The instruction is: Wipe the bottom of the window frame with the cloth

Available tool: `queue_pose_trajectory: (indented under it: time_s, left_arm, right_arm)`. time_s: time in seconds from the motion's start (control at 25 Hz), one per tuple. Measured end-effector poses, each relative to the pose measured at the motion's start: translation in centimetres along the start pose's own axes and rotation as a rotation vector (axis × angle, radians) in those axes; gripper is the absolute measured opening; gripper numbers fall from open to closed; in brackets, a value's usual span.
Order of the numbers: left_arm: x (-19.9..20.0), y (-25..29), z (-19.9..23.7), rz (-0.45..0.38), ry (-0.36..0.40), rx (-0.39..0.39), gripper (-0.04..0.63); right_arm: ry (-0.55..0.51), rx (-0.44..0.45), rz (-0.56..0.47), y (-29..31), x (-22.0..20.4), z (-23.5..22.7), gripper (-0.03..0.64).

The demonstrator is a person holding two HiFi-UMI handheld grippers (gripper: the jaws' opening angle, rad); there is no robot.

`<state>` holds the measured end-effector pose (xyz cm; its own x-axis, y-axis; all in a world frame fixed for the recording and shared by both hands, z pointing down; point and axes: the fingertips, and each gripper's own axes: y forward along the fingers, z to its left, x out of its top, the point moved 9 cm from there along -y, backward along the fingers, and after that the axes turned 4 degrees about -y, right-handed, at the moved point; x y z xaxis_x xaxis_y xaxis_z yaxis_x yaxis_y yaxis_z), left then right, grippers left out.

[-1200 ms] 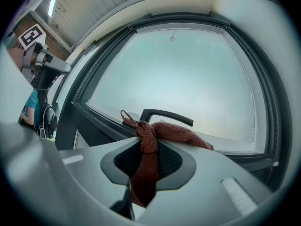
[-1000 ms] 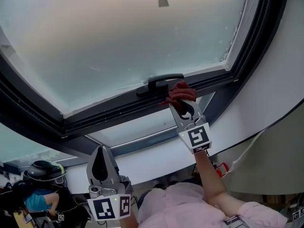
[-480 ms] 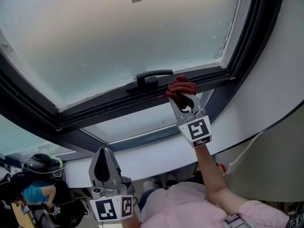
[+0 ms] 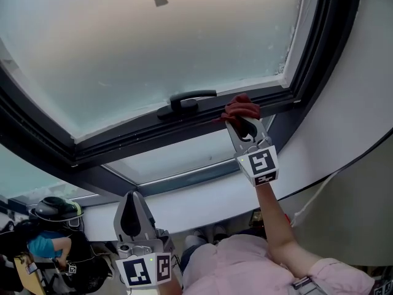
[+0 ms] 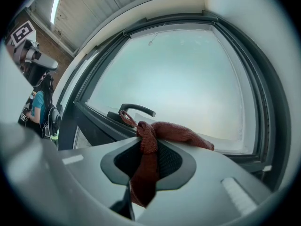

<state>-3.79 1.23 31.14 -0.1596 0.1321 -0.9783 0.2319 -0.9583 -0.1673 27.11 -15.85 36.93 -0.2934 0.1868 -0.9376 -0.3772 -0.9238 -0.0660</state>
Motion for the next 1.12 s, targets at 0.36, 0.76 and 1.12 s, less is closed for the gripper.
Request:
queue_pose_trajectory:
  time_s: [0.36, 0.76, 1.12]
  left_arm:
    - [-0.1, 0.3, -1.5, -0.006, 0.006, 0.001, -0.006]
    - [-0.4, 1.4, -2.5, -0.005, 0.003, -0.016, -0.006]
    - [-0.6, 2.1, -3.0, -0.002, 0.000, -0.033, -0.006]
  right_arm:
    - [-0.003, -0.018, 0.001, -0.7, -0.7, -1.8, 0.080]
    - [0.004, -0.036, 0.007, -1.5, -1.5, -3.5, 0.080]
    - [0.025, -0.085, 0.013, -2.4, -2.3, -5.6, 0.080]
